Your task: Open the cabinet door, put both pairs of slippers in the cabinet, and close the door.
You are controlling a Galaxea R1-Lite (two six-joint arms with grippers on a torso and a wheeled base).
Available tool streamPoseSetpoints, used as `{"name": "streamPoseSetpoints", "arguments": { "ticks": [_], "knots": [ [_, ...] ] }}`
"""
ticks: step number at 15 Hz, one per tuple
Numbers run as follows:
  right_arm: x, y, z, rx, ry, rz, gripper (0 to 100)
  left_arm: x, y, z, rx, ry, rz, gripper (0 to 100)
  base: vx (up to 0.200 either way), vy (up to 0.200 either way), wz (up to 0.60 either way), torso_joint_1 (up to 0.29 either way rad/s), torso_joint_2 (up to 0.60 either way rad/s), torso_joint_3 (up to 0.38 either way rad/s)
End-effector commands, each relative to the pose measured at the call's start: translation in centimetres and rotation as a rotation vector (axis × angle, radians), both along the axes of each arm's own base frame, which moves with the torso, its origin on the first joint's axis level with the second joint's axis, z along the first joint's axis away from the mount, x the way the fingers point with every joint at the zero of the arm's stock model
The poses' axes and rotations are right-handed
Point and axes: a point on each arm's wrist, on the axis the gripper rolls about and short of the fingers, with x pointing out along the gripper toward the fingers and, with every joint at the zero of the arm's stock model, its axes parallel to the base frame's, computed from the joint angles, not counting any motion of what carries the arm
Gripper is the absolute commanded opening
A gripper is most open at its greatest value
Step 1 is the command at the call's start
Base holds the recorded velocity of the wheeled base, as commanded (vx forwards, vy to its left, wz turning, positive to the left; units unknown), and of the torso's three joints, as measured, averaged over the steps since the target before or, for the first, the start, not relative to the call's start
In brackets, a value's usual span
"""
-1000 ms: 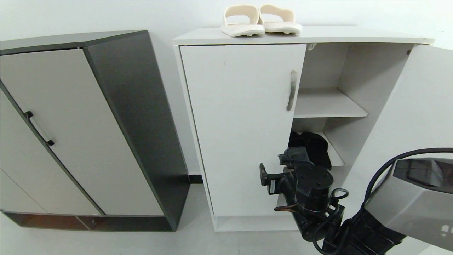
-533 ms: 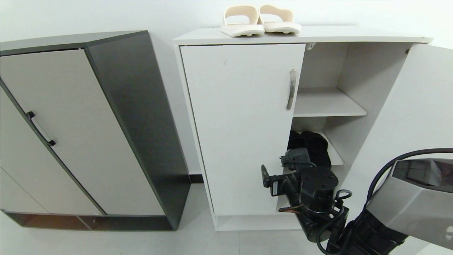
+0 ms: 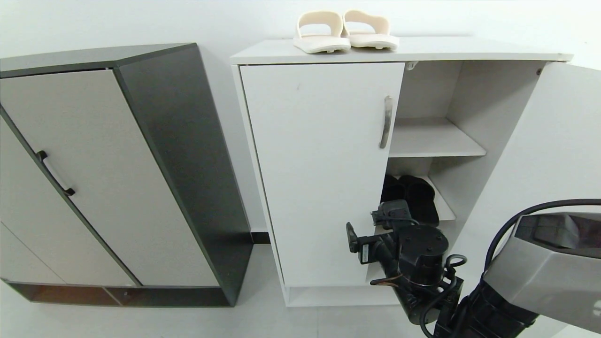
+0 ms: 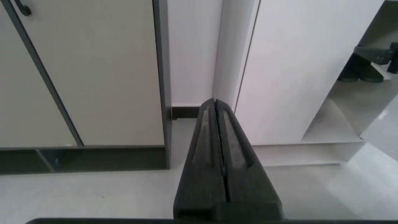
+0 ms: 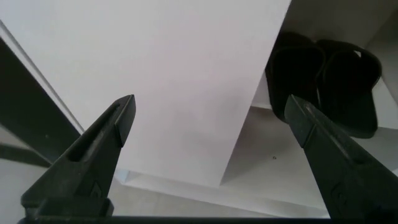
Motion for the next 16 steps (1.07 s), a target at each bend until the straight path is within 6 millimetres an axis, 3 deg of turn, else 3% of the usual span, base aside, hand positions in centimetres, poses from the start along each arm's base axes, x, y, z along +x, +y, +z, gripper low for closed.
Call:
{"name": "streamPoseSetpoints", "arguments": {
  "ticks": [1, 7, 16],
  "knots": [
    [0.05, 0.13, -0.4, -0.007, 0.007, 0.002, 100, 0.02, 0.0, -0.03, -0.001, 0.002, 0.0, 0, 0.0, 0.0, 0.0, 0.017, -0.22, -0.315],
    [-0.02, 0.14, -0.46, -0.007, 0.01, 0.009, 100, 0.02, 0.0, -0.03, -0.001, 0.002, 0.0, 0, 0.0, 0.0, 0.0, 0.06, -0.43, -0.351],
    [-0.02, 0.14, -0.46, -0.009, 0.009, 0.009, 100, 0.02, 0.0, -0.03, -0.001, 0.002, 0.0, 0, 0.0, 0.0, 0.0, 0.146, -0.47, -0.33]
  ]
}}
